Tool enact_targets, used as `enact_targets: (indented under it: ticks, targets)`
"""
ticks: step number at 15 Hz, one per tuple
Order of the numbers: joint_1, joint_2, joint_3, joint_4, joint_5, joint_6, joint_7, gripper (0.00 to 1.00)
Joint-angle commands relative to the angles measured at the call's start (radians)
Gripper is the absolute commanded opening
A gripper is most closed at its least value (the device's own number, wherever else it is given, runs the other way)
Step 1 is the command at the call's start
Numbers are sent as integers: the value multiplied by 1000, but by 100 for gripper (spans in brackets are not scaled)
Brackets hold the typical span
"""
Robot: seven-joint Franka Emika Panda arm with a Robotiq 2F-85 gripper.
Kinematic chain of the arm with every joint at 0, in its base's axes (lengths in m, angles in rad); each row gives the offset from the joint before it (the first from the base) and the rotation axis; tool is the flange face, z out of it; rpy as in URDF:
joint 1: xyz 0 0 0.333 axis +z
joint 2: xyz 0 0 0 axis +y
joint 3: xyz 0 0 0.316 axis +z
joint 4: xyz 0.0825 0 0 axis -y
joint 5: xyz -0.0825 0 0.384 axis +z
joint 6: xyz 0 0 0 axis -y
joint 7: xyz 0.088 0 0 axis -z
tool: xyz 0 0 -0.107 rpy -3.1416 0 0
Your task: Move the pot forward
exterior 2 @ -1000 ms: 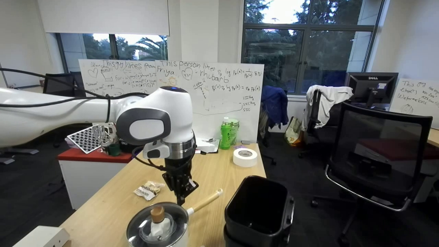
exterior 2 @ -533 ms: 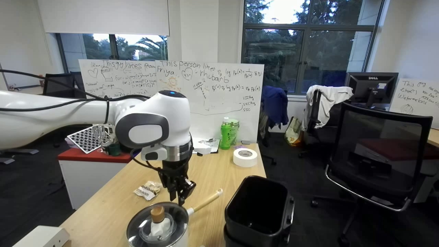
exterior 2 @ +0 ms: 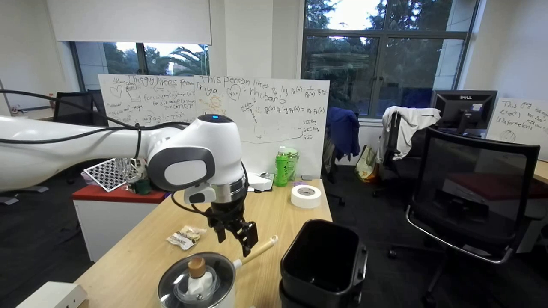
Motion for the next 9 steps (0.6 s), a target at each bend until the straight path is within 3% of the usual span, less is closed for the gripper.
enact_targets:
  ticks: [1, 9]
  targets:
    - [-18, 0, 30, 21, 0, 55, 0, 100]
    - [-40, 2, 70, 15, -22, 68, 0, 100]
